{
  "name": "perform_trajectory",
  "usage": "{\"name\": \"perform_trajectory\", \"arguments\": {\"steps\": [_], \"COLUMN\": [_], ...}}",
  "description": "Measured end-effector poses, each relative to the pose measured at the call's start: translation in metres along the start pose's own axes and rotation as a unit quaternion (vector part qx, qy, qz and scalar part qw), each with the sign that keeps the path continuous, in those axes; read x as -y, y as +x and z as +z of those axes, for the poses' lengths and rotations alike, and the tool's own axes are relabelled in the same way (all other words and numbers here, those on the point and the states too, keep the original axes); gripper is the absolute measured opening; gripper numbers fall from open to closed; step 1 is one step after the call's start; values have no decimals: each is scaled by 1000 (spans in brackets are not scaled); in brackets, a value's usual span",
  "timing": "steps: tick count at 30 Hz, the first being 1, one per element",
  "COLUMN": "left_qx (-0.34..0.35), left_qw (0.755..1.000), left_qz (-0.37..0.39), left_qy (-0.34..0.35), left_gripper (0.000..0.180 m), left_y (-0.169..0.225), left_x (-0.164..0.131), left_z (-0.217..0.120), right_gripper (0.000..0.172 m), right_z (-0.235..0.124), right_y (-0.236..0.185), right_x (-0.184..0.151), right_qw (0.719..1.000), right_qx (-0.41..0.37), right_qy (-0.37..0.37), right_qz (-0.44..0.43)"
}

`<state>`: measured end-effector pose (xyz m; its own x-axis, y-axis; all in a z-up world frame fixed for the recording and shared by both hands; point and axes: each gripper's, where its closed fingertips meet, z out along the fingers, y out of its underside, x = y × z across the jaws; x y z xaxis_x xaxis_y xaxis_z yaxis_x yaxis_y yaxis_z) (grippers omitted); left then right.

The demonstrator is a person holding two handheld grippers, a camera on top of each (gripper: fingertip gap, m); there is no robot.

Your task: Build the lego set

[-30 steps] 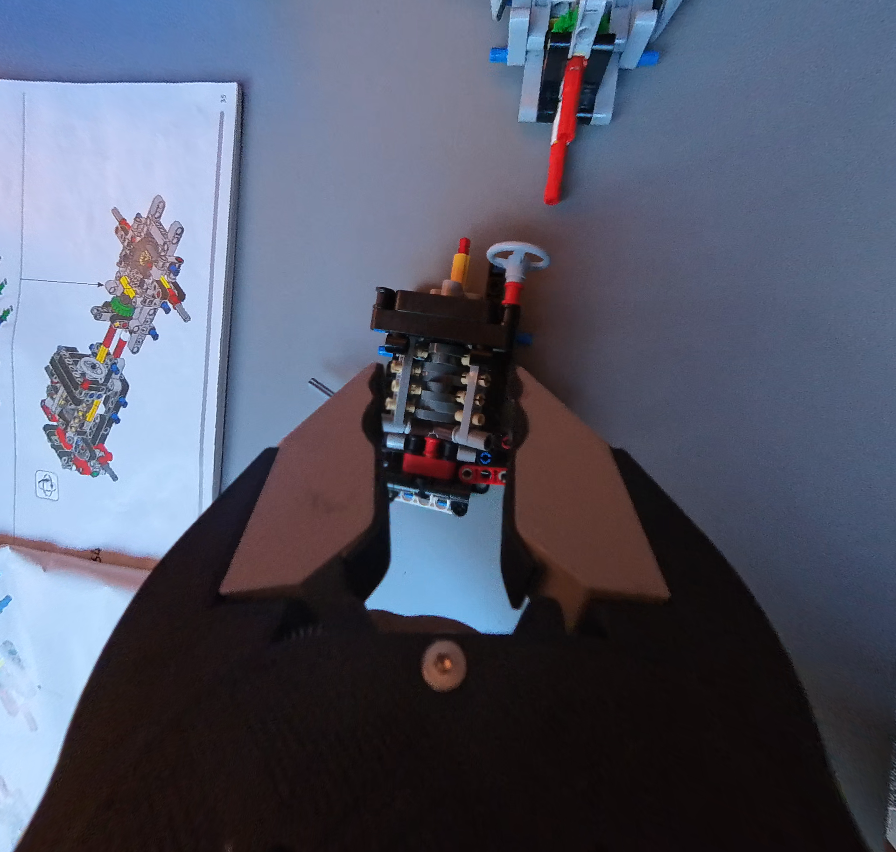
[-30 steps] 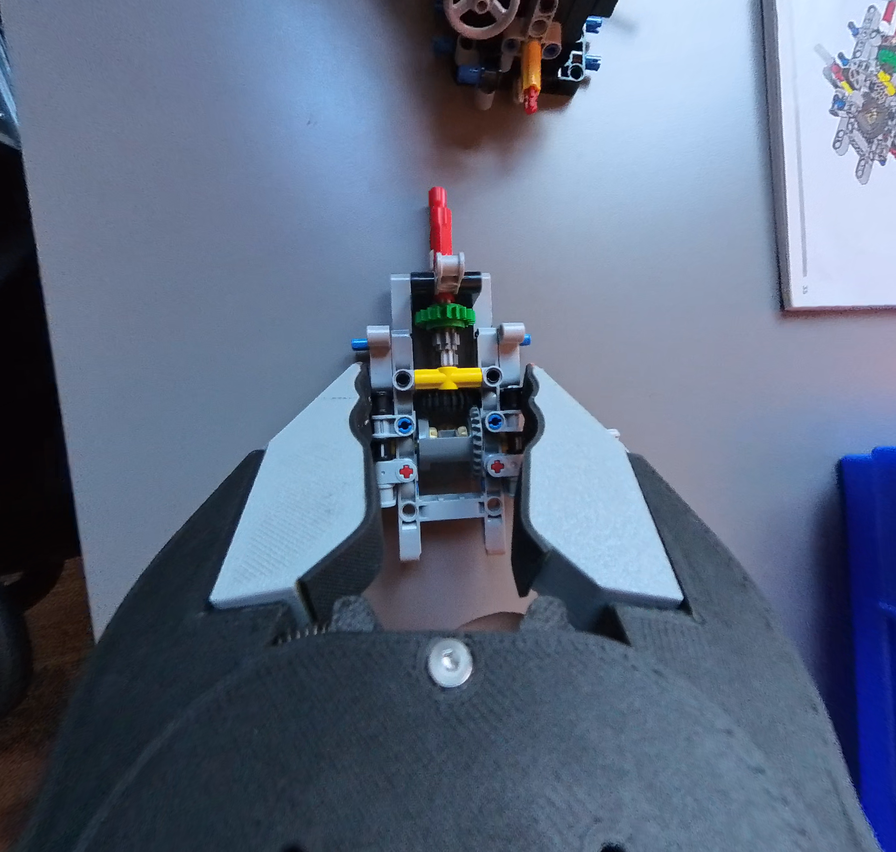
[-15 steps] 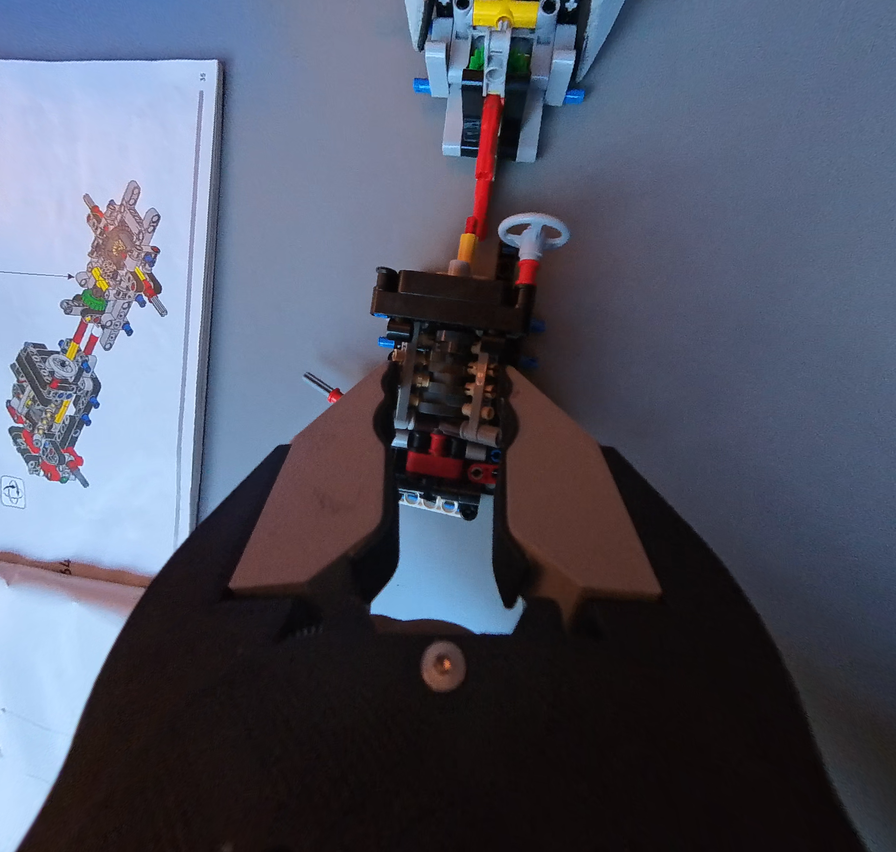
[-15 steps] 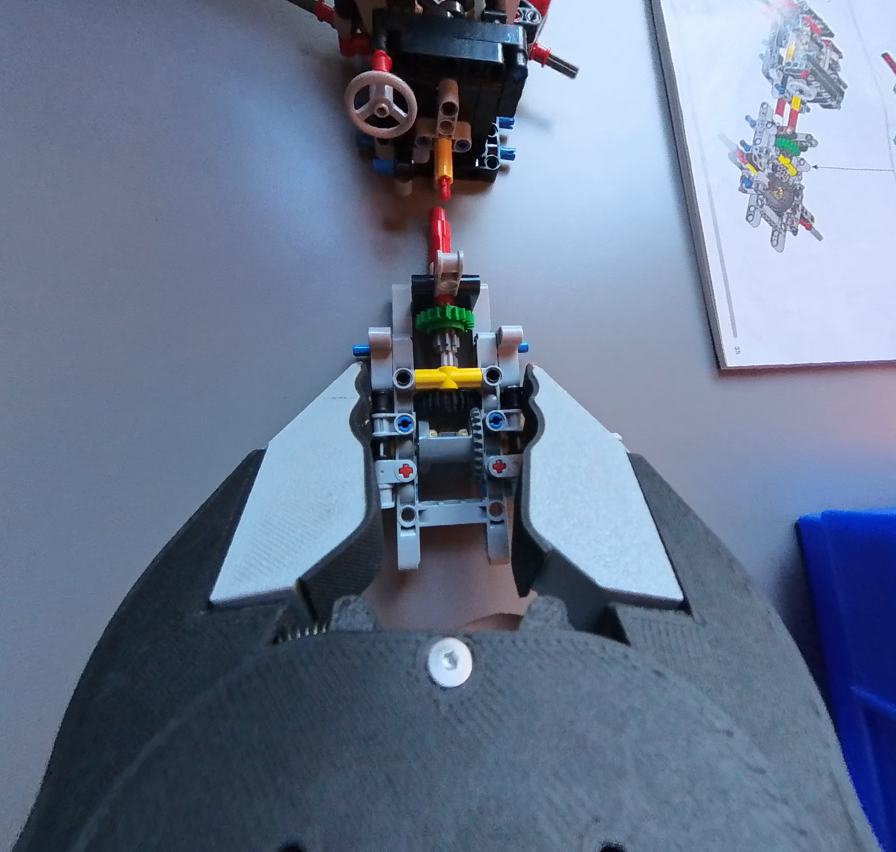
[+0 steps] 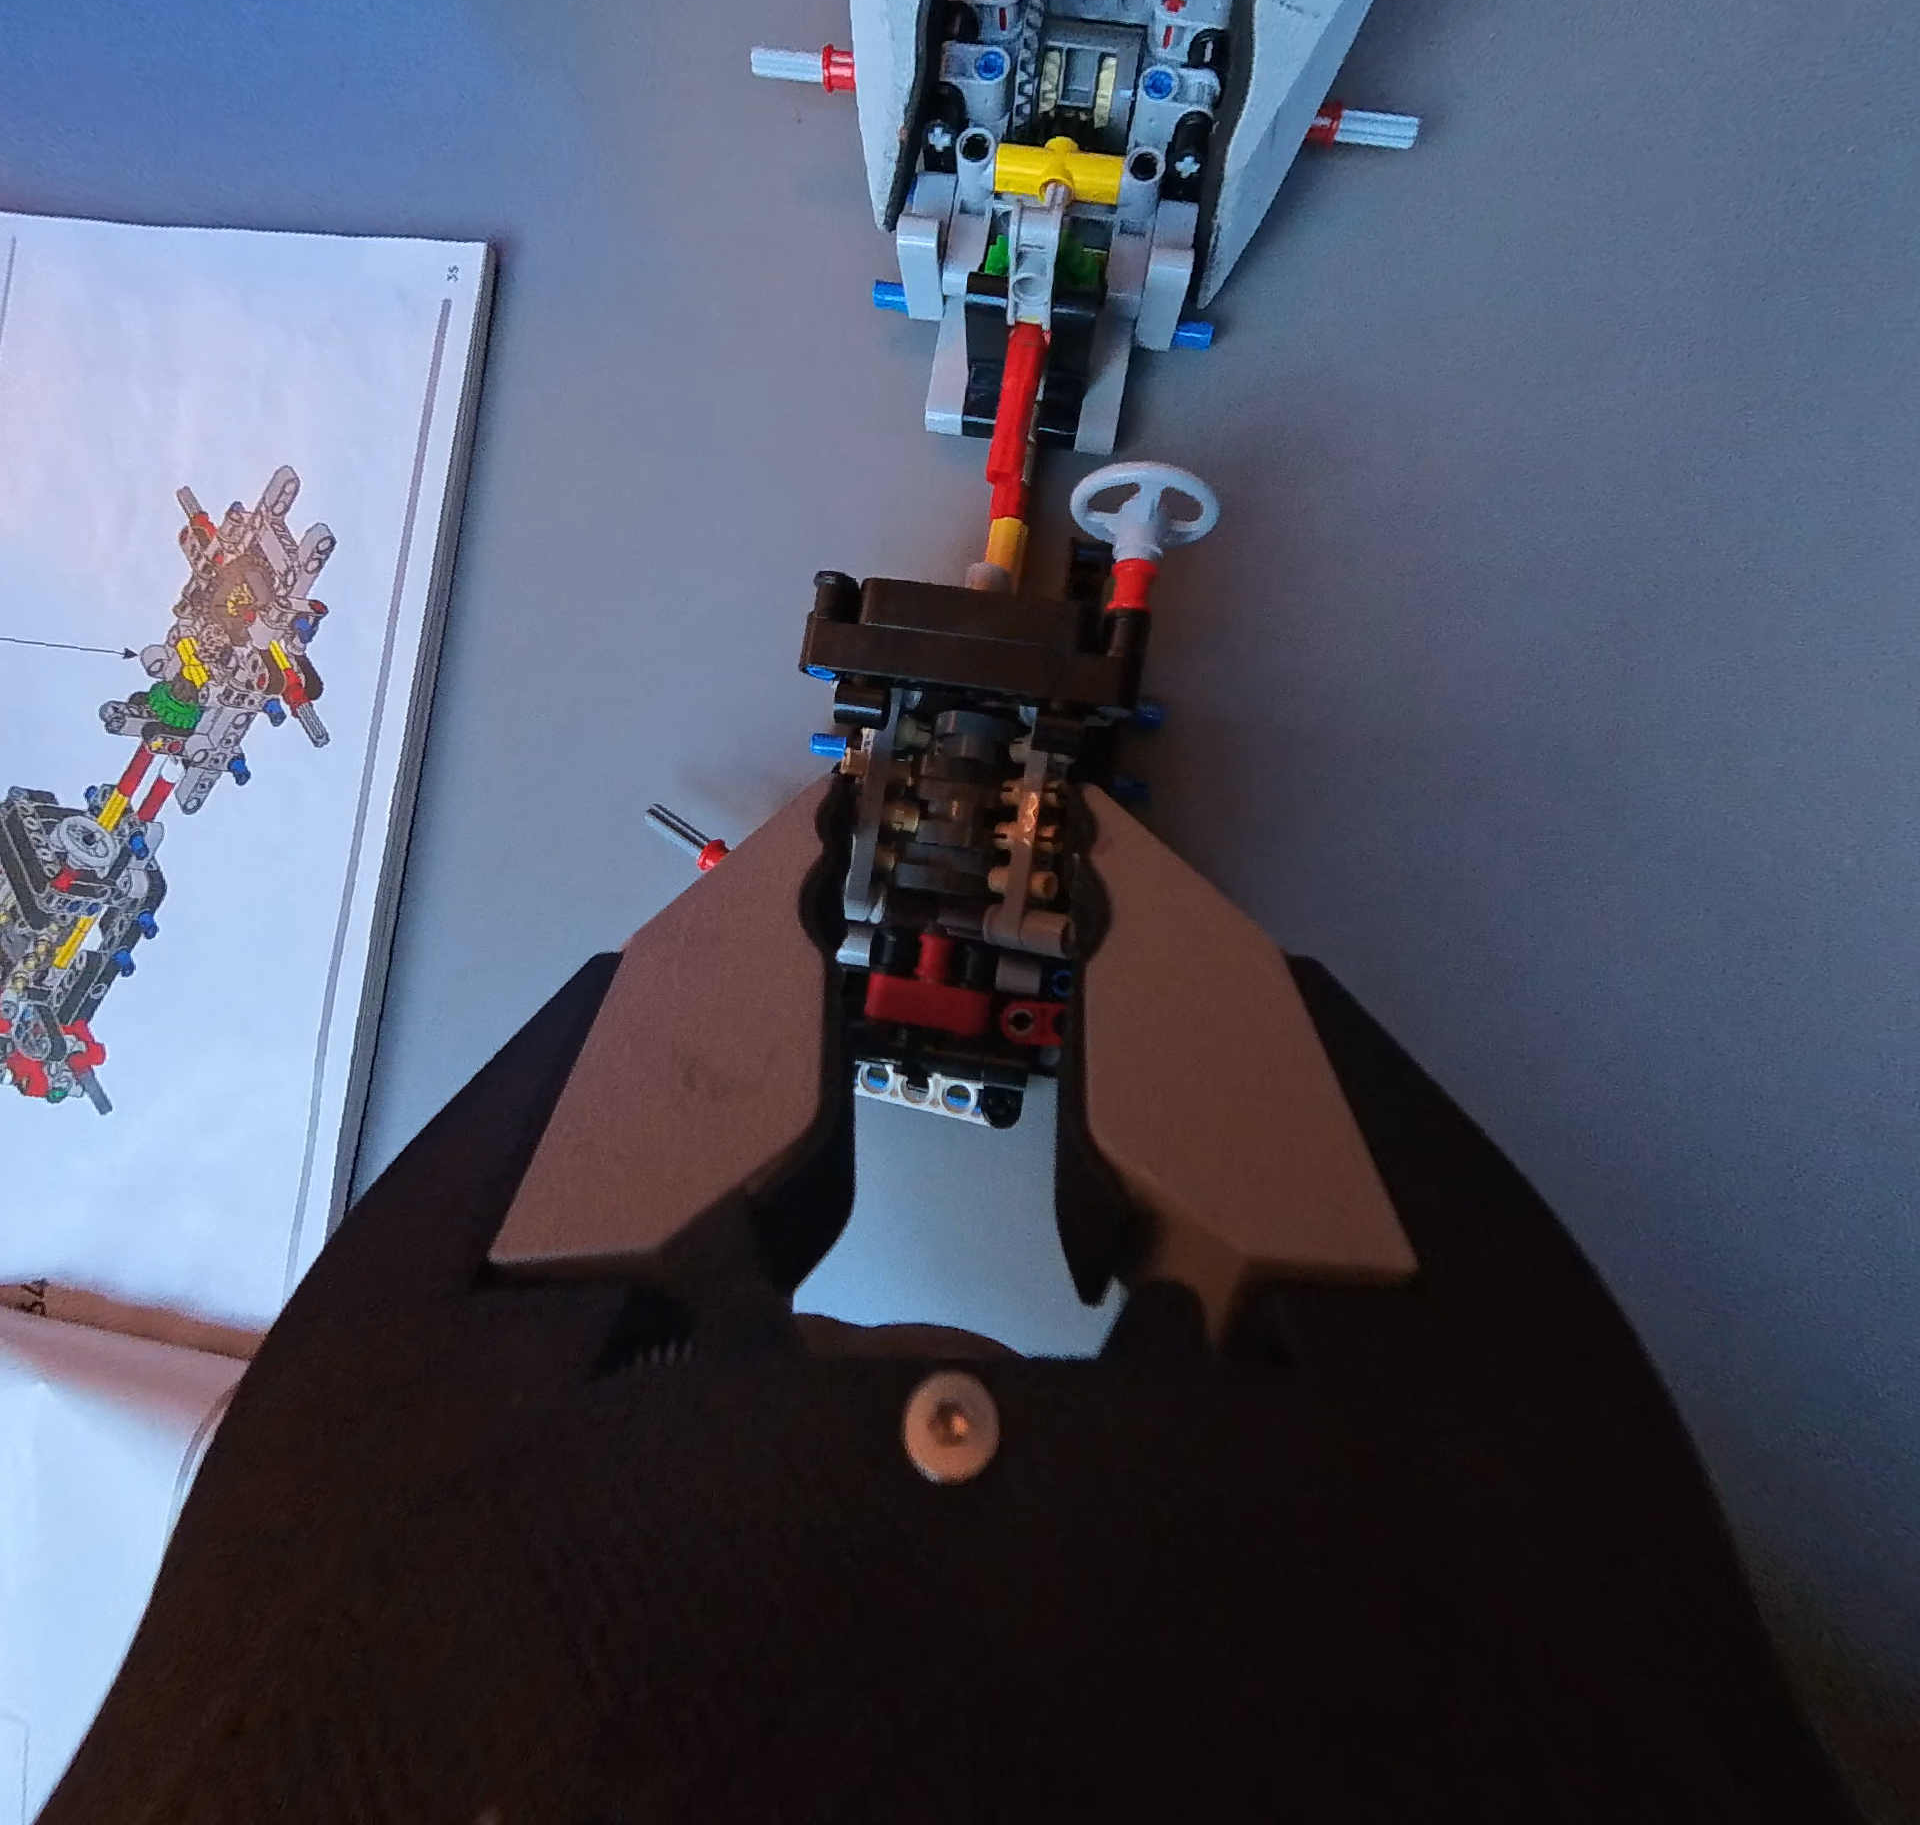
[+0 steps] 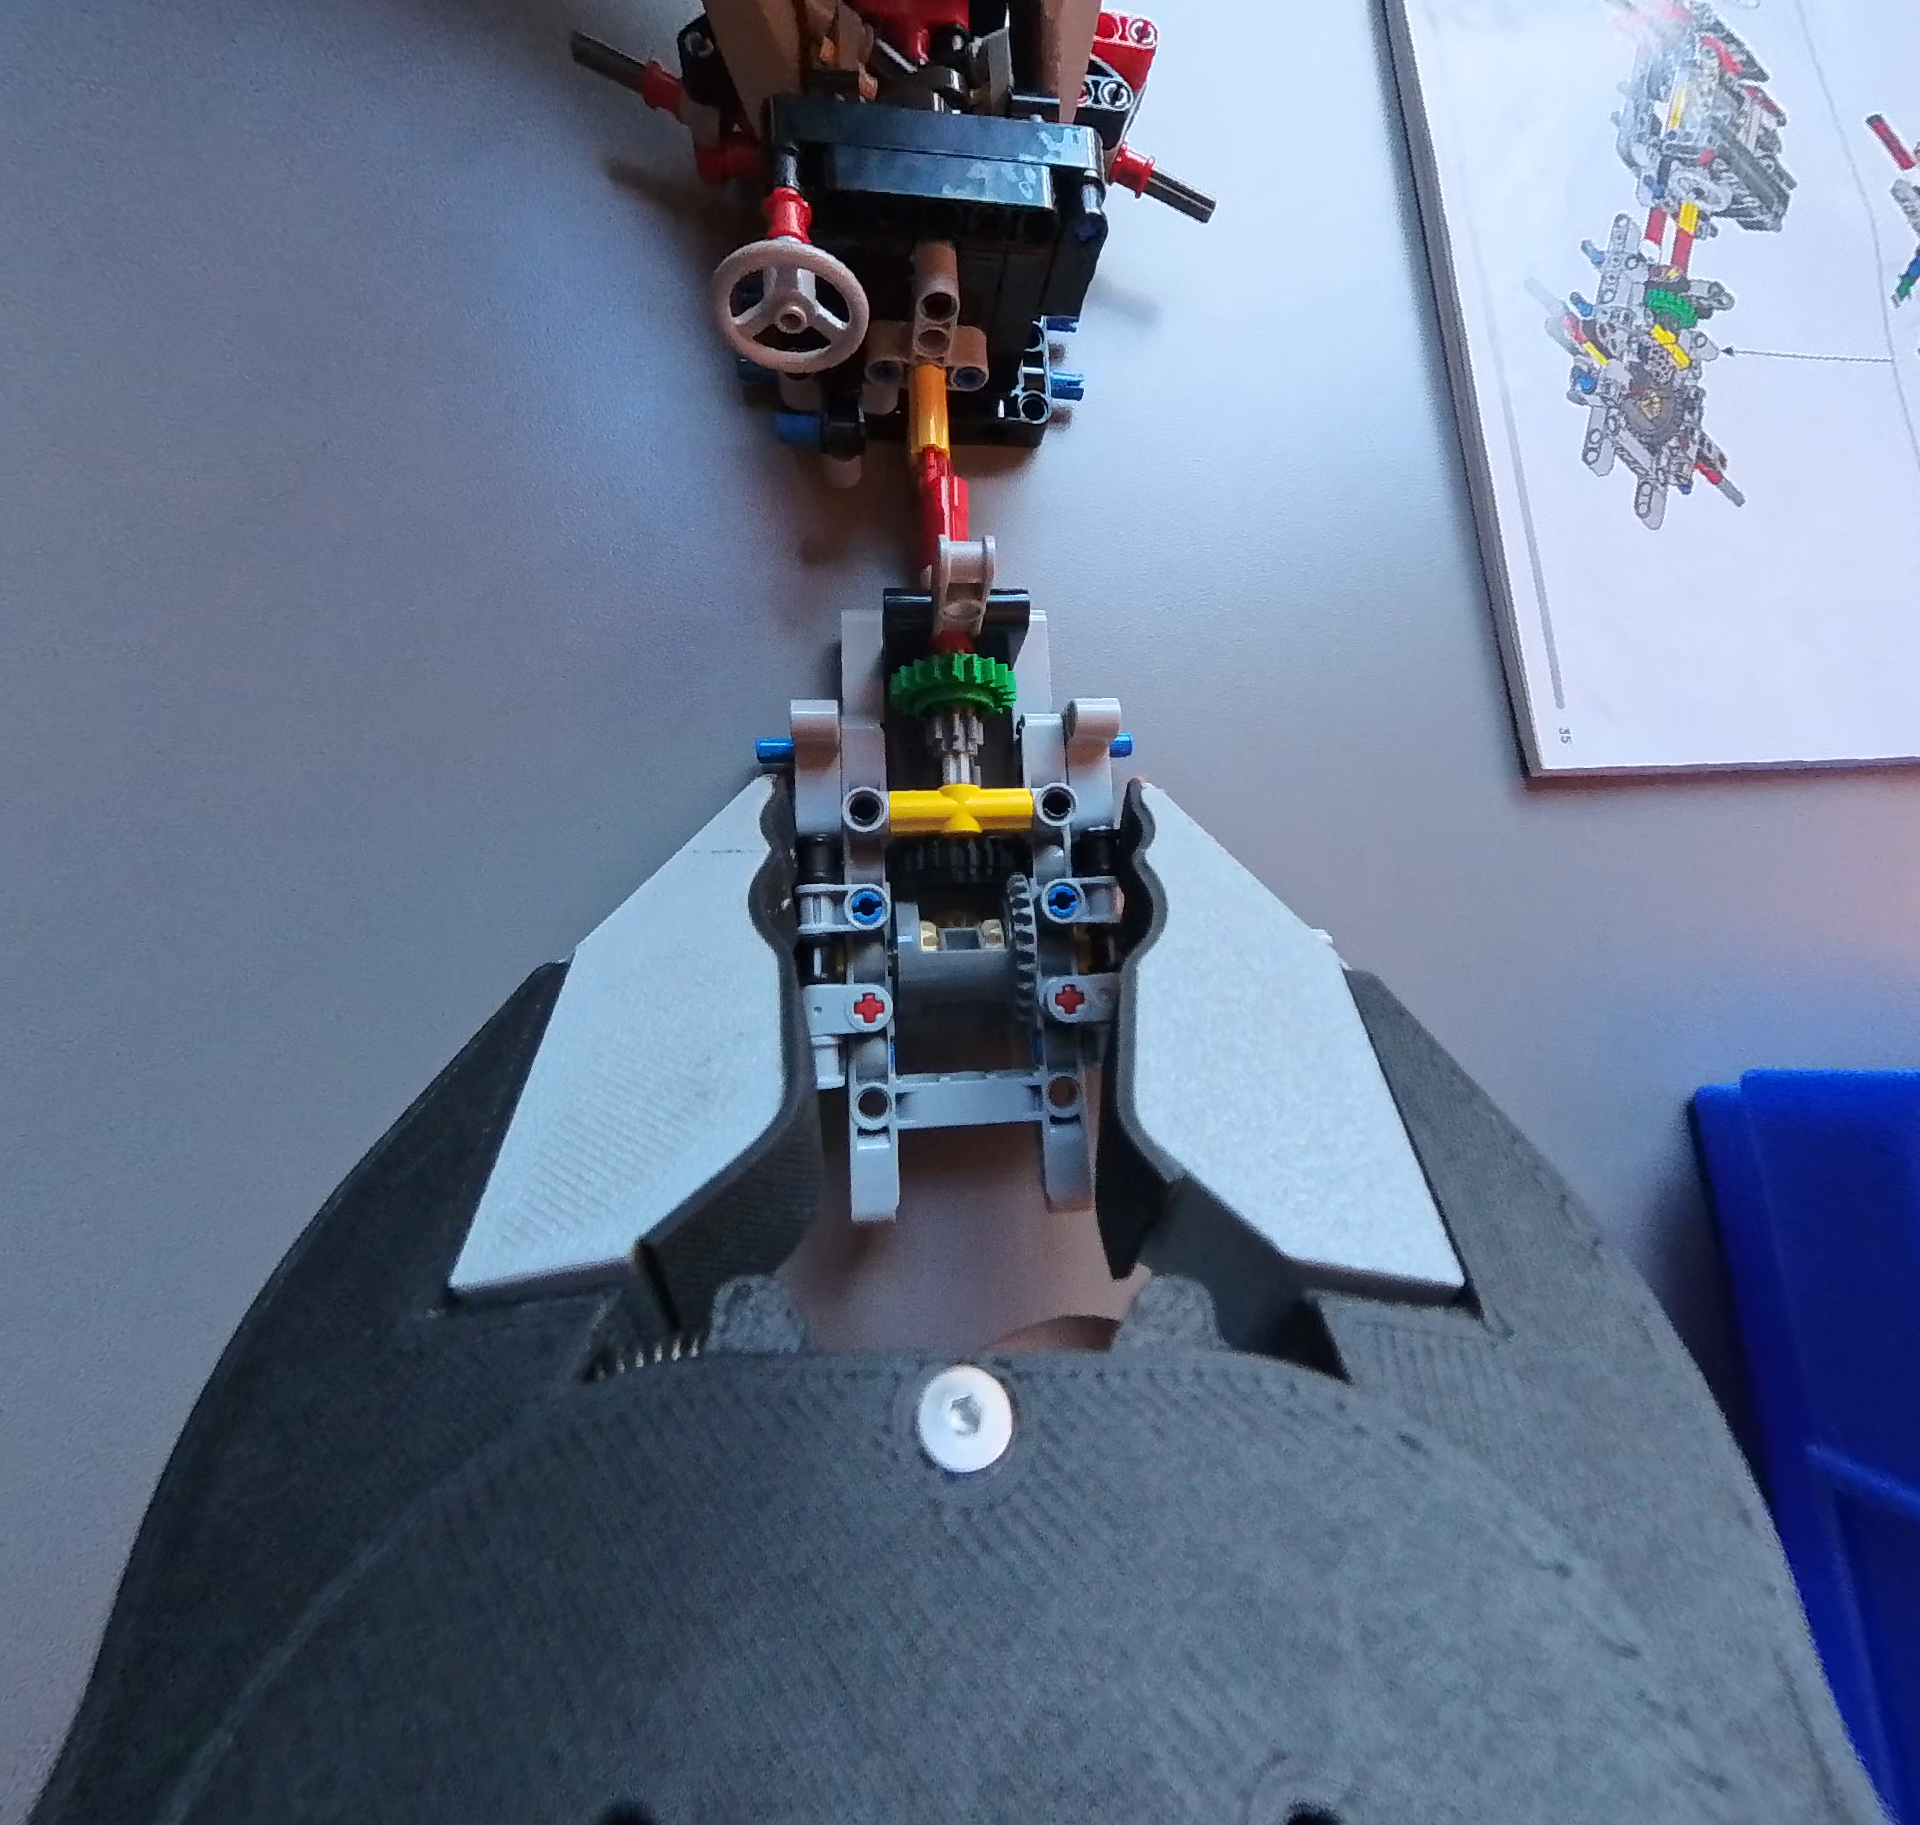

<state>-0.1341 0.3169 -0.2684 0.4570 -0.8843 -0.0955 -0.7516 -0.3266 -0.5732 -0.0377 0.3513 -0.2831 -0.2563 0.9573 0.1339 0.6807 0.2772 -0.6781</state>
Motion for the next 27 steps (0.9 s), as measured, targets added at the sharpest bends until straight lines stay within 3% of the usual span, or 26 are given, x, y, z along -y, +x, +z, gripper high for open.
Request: {"name": "perform_trajectory", "arguments": {"steps": [27], "left_qx": [9], "left_qw": [999], "left_qz": [-29], "left_qy": [18], "left_gripper": [38], "left_y": [-2], "left_x": [1], "left_z": [1], "right_gripper": [60], "right_z": [1], "right_y": [-1], "right_x": [1], "right_qw": [999], "right_qx": [11], "right_qy": [-4], "right_qz": [31]}}
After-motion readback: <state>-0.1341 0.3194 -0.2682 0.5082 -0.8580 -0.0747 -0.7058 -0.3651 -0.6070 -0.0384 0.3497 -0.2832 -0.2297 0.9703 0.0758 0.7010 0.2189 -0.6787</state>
